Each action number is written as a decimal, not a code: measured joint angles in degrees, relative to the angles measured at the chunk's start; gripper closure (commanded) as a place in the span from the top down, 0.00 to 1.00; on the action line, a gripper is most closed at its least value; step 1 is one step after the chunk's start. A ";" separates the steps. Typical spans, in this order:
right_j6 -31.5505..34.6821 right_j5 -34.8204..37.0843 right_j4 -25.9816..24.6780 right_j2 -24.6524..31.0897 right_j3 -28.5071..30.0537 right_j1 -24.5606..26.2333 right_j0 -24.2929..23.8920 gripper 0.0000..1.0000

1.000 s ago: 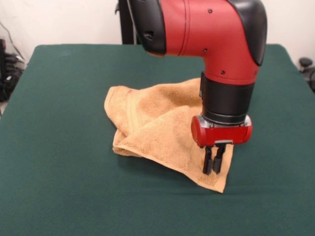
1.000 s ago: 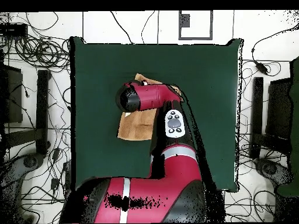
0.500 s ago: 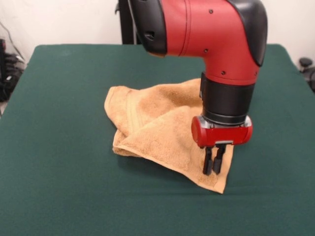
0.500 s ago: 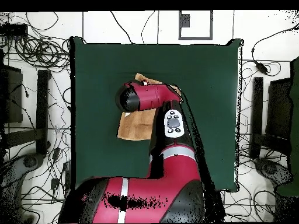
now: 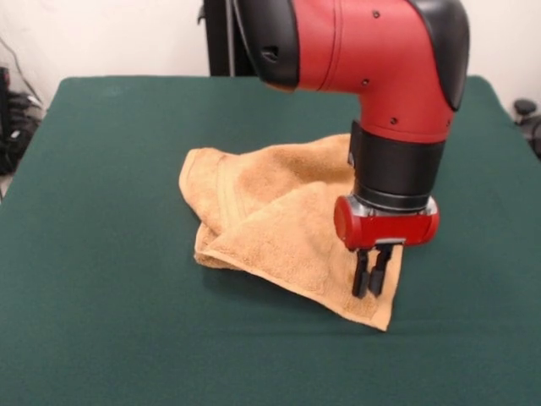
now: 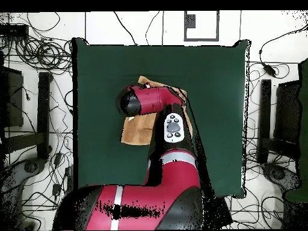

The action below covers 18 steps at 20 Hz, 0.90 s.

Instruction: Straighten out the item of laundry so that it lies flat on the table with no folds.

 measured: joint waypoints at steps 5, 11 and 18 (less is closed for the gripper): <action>0.00 0.00 2.24 -0.68 1.08 -1.51 1.81 0.00; 0.00 0.01 5.27 -0.78 1.81 -3.15 4.18 0.00; 0.00 0.01 9.31 -1.12 1.83 -4.38 7.66 0.00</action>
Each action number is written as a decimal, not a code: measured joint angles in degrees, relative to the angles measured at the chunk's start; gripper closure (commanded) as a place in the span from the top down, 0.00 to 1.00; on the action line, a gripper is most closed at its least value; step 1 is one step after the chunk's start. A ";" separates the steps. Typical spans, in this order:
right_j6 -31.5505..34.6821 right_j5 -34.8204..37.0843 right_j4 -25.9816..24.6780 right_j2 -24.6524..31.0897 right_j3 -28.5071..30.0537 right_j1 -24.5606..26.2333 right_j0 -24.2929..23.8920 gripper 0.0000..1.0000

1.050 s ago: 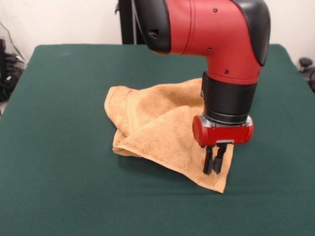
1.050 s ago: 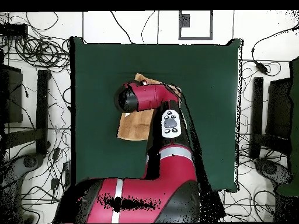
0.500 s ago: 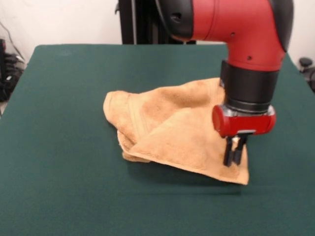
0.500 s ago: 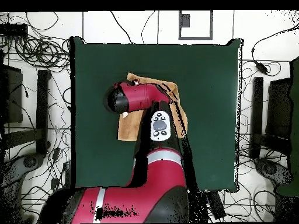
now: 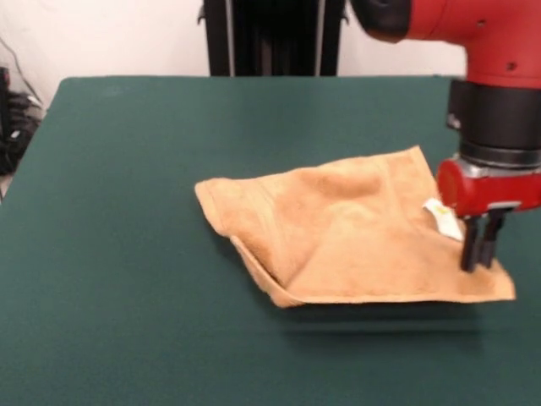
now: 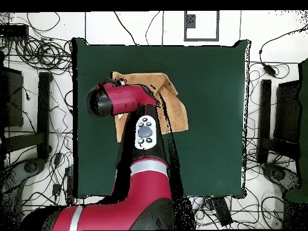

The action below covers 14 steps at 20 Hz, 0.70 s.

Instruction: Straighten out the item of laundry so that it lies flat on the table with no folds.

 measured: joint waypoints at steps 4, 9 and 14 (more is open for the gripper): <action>0.00 0.00 2.05 -0.35 0.07 -0.31 1.70 0.00; 0.00 0.00 3.62 -1.18 0.37 -0.79 2.95 0.00; 0.00 -0.01 5.27 -1.84 0.76 -0.87 3.18 0.00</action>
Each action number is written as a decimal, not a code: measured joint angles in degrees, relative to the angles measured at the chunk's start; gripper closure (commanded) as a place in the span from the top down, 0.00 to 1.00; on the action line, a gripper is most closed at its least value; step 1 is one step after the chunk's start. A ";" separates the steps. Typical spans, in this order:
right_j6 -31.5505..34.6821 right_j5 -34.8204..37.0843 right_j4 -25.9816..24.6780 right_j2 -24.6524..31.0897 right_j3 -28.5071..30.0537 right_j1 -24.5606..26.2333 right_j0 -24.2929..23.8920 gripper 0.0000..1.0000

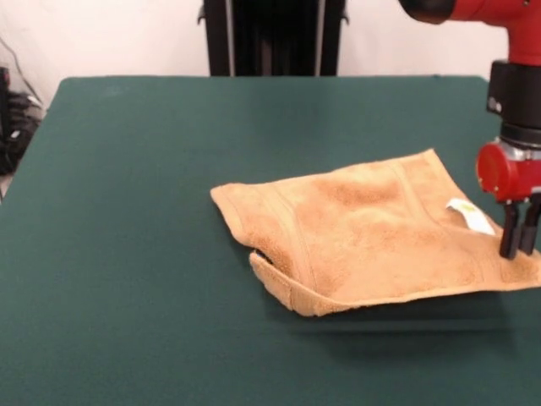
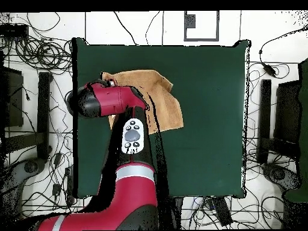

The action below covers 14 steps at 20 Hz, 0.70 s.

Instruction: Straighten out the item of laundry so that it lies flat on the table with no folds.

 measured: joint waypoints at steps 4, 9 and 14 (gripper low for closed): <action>0.00 0.00 1.37 -0.68 0.35 -0.01 0.06 0.00; 0.01 -0.02 3.13 -1.84 0.68 0.00 0.93 0.00; 0.18 -0.55 5.35 -3.29 1.30 0.23 3.04 0.00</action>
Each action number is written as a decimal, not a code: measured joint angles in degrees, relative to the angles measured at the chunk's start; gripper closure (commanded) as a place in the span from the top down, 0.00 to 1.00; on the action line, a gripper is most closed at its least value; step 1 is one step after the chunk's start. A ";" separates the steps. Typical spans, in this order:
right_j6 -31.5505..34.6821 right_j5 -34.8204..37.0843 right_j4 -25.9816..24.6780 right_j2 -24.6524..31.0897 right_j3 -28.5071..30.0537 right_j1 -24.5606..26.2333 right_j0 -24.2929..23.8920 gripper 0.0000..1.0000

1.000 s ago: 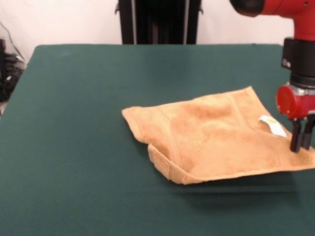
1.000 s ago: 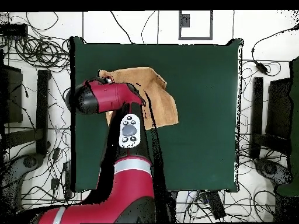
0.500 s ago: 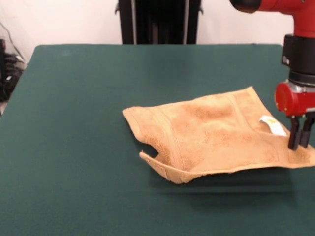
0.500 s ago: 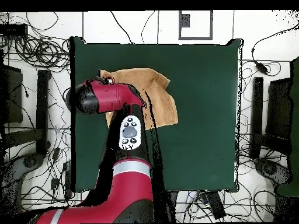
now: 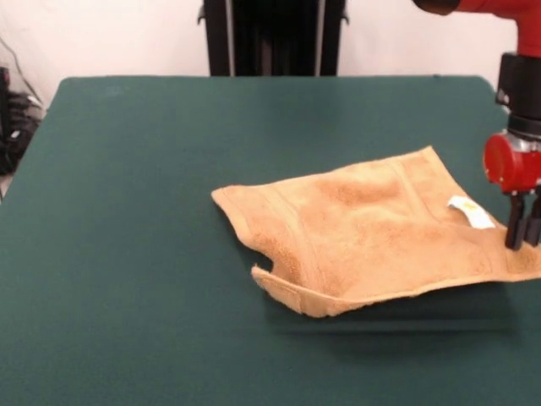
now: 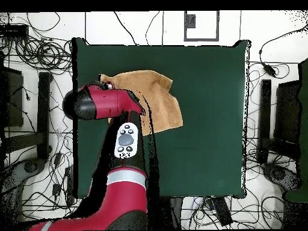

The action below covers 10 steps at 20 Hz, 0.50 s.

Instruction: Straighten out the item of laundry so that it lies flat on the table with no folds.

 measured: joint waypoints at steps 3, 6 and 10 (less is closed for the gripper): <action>0.69 -0.62 1.23 -0.54 0.69 0.14 1.20 0.00; 1.50 -0.90 2.05 -1.03 1.23 0.21 2.00 0.00; 2.29 -1.22 3.23 -1.66 1.74 0.23 2.99 0.00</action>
